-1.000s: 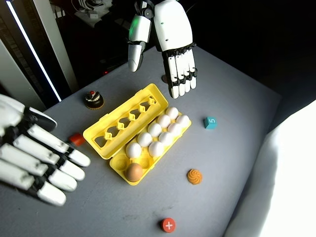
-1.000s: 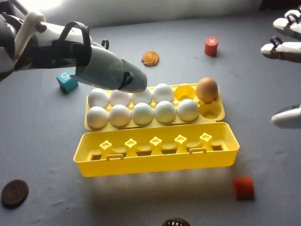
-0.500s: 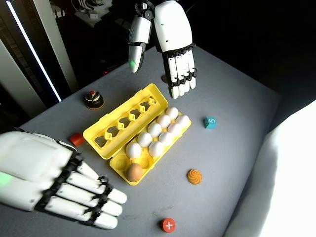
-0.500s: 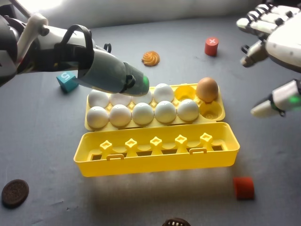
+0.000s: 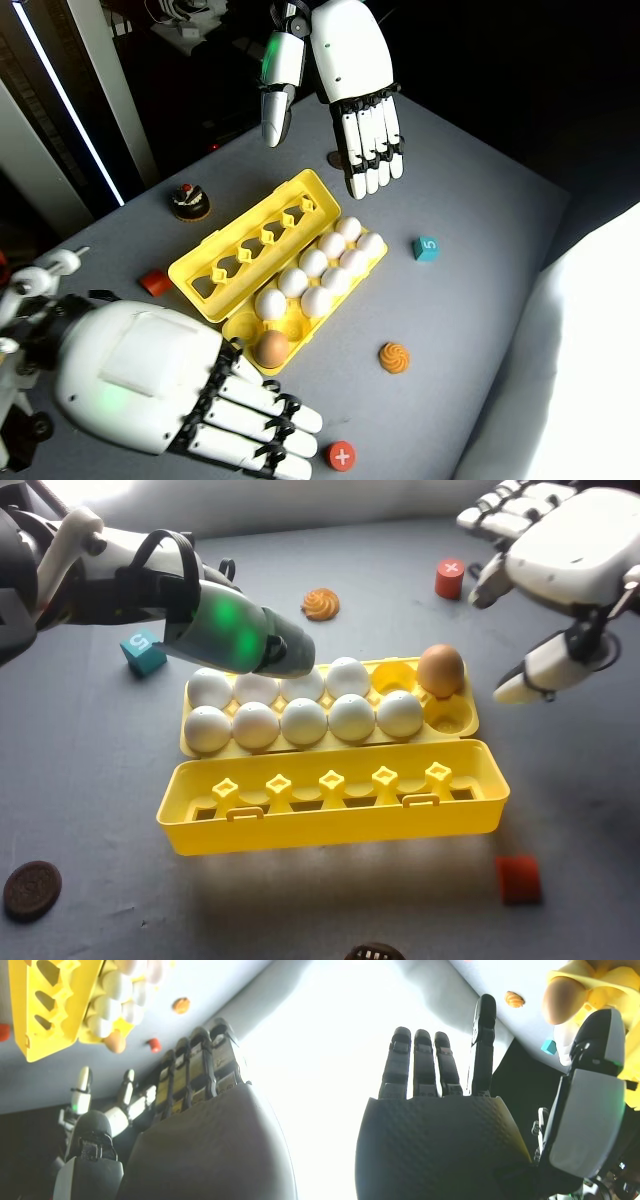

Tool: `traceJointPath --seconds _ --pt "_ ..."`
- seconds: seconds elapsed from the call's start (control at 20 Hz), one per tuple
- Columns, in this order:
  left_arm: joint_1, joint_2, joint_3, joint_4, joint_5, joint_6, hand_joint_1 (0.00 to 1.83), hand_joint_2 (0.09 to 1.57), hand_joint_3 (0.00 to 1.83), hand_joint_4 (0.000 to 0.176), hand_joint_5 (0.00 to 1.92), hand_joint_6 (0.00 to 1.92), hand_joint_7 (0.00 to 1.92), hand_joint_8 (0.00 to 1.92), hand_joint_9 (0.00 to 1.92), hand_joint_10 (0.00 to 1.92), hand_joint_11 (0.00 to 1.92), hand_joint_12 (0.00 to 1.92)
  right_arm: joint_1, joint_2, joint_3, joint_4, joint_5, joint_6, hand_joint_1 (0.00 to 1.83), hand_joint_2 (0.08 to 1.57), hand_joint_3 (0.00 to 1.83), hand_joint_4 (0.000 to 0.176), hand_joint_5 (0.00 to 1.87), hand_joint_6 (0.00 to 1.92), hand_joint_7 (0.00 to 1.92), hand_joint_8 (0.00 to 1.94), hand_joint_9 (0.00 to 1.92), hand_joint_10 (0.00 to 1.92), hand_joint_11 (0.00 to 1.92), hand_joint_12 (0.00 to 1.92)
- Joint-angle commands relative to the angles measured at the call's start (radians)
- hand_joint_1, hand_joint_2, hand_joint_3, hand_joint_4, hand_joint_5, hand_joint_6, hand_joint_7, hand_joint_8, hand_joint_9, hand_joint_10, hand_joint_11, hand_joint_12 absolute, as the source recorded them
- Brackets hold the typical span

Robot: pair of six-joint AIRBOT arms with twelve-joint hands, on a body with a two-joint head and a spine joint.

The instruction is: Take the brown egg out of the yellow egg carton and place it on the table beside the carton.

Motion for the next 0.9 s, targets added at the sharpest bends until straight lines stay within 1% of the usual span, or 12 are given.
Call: traceJointPath --seconds 0.0,0.1,0.25,0.3,0.4,0.45,0.5,0.55,0.65,0.7,0.75,0.85 --pt "-0.003 0.002 -0.003 0.055 -0.049 -0.005 0.0 1.22 0.0 0.0 0.11 0.0 0.12 0.0 0.08 0.0 0.02 0.03 0.011 -0.003 0.015 -0.03 0.09 0.002 0.76 0.73 0.0 0.064 0.76 0.03 0.05 0.01 0.0 0.0 0.0 0.0" --pt "-0.001 0.003 -0.005 0.056 -0.044 -0.008 0.0 1.22 0.0 0.0 0.11 0.0 0.12 0.0 0.08 0.0 0.02 0.03 0.018 -0.029 0.043 -0.03 0.088 0.002 0.76 0.73 0.0 0.055 0.79 0.04 0.06 0.01 0.0 0.0 0.0 0.0" --pt "-0.002 0.004 -0.012 0.058 -0.032 -0.011 0.0 1.22 0.0 0.0 0.12 0.0 0.12 0.0 0.07 0.0 0.01 0.03 0.026 -0.07 0.082 -0.03 0.085 0.002 0.72 0.73 0.0 0.094 0.82 0.04 0.06 0.01 0.0 0.0 0.0 0.0" --pt "-0.002 0.004 -0.015 0.067 -0.032 -0.01 0.0 1.22 0.0 0.0 0.12 0.01 0.13 0.0 0.08 0.01 0.03 0.04 0.027 -0.085 0.095 -0.031 0.082 0.002 0.74 0.73 0.0 0.086 0.85 0.05 0.08 0.01 0.0 0.0 0.0 0.0" --pt "-0.001 0.004 -0.017 0.071 -0.028 -0.01 0.0 1.22 0.0 0.0 0.12 0.0 0.13 0.0 0.08 0.01 0.03 0.04 0.033 -0.116 0.121 -0.037 0.08 0.002 0.75 0.75 0.0 0.093 0.87 0.05 0.08 0.01 0.0 0.0 0.0 0.0" --pt "0.002 0.004 -0.016 0.071 -0.028 -0.01 0.0 1.22 0.0 0.0 0.12 0.0 0.12 0.0 0.08 0.0 0.02 0.04 0.038 -0.131 0.132 -0.042 0.079 0.002 0.79 0.75 0.0 0.058 0.89 0.05 0.08 0.01 0.0 0.0 0.0 0.0" --pt "0.002 0.004 -0.015 0.071 -0.028 -0.01 0.0 1.22 0.0 0.0 0.12 0.0 0.12 0.0 0.08 0.0 0.02 0.04 0.039 -0.134 0.134 -0.042 0.076 0.002 0.79 0.75 0.0 0.058 0.89 0.05 0.08 0.01 0.0 0.0 0.0 0.0" --pt "0.003 0.004 -0.014 0.071 -0.028 -0.01 0.0 1.22 0.0 0.0 0.12 0.0 0.12 0.0 0.08 0.0 0.02 0.04 0.039 -0.14 0.134 -0.042 0.073 0.002 0.82 0.75 0.0 0.044 0.93 0.05 0.12 0.0 0.0 0.0 0.0 0.0" --pt "0.003 0.004 -0.014 0.08 -0.027 -0.045 0.0 1.22 0.0 0.0 0.13 0.01 0.13 0.01 0.09 0.01 0.03 0.05 0.034 -0.15 0.134 -0.042 0.071 -0.001 0.81 0.77 0.01 0.055 0.94 0.04 0.12 0.0 0.0 0.0 0.0 0.0" --pt "0.003 0.004 -0.015 0.084 -0.027 -0.06 0.0 1.22 0.0 0.0 0.11 0.0 0.11 0.0 0.07 0.0 0.02 0.05 0.03 -0.155 0.136 -0.042 0.072 -0.001 0.83 0.77 0.01 0.046 0.95 0.04 0.09 0.0 0.0 0.0 0.0 0.0" --pt "0.003 0.004 -0.016 0.084 -0.027 -0.066 0.0 1.22 0.0 0.0 0.09 0.0 0.1 0.0 0.06 0.0 0.0 0.03 0.027 -0.16 0.139 -0.042 0.073 0.0 0.83 0.77 0.01 0.063 0.97 0.05 0.1 0.0 0.0 0.0 0.0 0.0" --pt "0.003 0.004 -0.018 0.084 -0.027 -0.066 0.0 1.22 0.0 0.0 0.11 0.01 0.11 0.01 0.07 0.01 0.02 0.03 0.024 -0.168 0.145 -0.042 0.076 0.001 0.84 0.78 0.01 0.053 0.99 0.05 0.07 0.0 0.0 0.0 0.0 0.0"
